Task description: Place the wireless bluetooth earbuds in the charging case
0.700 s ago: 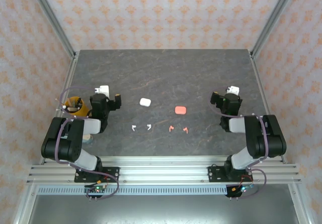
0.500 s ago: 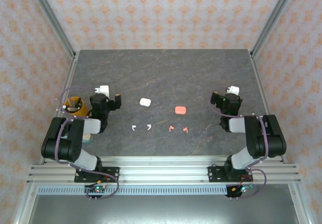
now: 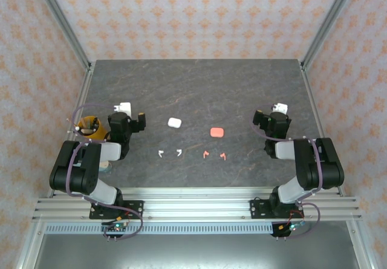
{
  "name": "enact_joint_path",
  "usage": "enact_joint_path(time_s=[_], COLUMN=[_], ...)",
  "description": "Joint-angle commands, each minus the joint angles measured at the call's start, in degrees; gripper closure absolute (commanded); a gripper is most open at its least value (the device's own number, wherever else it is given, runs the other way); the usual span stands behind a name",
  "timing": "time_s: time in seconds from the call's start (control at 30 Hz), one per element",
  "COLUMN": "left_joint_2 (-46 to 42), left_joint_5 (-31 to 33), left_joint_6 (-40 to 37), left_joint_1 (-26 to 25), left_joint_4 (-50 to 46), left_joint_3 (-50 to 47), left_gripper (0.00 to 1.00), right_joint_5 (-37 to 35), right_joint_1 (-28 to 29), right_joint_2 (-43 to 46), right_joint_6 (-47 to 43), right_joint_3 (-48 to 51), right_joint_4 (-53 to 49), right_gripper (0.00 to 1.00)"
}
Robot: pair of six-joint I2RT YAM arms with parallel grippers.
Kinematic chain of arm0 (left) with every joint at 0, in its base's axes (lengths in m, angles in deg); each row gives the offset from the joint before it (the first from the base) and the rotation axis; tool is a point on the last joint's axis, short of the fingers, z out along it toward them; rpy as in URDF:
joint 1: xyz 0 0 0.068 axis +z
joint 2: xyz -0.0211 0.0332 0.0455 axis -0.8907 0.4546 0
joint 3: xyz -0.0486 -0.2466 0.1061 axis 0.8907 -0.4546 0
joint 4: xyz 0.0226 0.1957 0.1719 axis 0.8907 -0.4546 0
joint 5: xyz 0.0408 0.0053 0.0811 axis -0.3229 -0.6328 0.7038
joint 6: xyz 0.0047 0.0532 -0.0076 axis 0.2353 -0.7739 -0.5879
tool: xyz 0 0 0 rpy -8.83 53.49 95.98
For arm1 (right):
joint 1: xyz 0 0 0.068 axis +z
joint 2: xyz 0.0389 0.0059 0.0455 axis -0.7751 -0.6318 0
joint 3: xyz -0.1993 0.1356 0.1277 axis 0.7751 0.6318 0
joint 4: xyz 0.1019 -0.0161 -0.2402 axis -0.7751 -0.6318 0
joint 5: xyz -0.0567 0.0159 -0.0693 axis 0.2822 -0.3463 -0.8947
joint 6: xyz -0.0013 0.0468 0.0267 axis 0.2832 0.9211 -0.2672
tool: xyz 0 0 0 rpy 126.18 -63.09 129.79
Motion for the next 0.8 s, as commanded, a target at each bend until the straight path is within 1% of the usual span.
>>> enact_joint_path(time_s=[0.0,0.17,0.2,0.23,0.27,0.33,0.43,0.47,0.53,0.57,0.63,0.7,0.77], left_joint_2=[-0.27,-0.49,-0.87,-2.24,-3.73,-6.09,-7.83,-8.26,-9.16,-9.49,-9.87,-10.13,-10.48], left_joint_5=[0.65,0.65,1.01,2.33,3.89,6.81,10.14,10.86,10.48,10.25,9.78,7.78,5.24], left_joint_6=[0.51,0.47,0.49,0.97,1.66,2.82,5.42,7.51,12.33,14.30,20.31,25.79,29.71], left_joint_1=[0.14,0.18,0.16,0.05,0.08,0.10,-0.07,-0.08,-0.15,-0.32,-0.65,-1.09,-2.09], left_joint_4=[1.15,1.67,1.31,-1.66,-6.13,-13.99,-23.70,-27.40,-35.28,-38.52,-46.31,-52.67,-57.55], left_joint_3=[1.37,1.04,1.18,2.37,4.11,7.85,12.76,14.69,18.82,20.58,24.72,27.91,30.04], left_gripper=[0.00,0.00,0.00,0.00,0.00,0.00,0.00,0.00,0.00,0.00,0.00,0.00,0.00], right_joint_5=[0.77,1.01,-0.18,-1.78,-2.76,-5.39,-5.00,-6.14,-14.50,-14.95,-10.04,-4.51,3.10], right_joint_1=[-0.58,-0.95,-0.95,-0.95,-0.95,-0.94,-0.90,-0.94,-0.94,-1.09,-1.12,-1.04,-0.67], right_joint_2=[0.18,0.92,1.34,2.97,5.43,11.46,18.28,19.60,21.63,21.55,20.40,18.60,17.56], right_joint_6=[-0.09,0.03,0.71,1.25,1.57,3.70,8.98,13.02,27.21,28.60,26.31,25.78,24.66], right_joint_3=[-1.59,-0.71,-0.59,-1.03,-2.09,-5.71,-11.24,-13.10,-19.65,-22.34,-28.21,-32.19,-34.72], right_joint_4=[-0.28,0.77,0.77,-1.26,-5.10,-16.98,-31.16,-35.33,-50.97,-55.95,-65.00,-71.34,-75.42], right_gripper=[0.00,0.00,0.00,0.00,0.01,0.00,0.00,0.00,0.00,0.00,0.00,0.00,0.05])
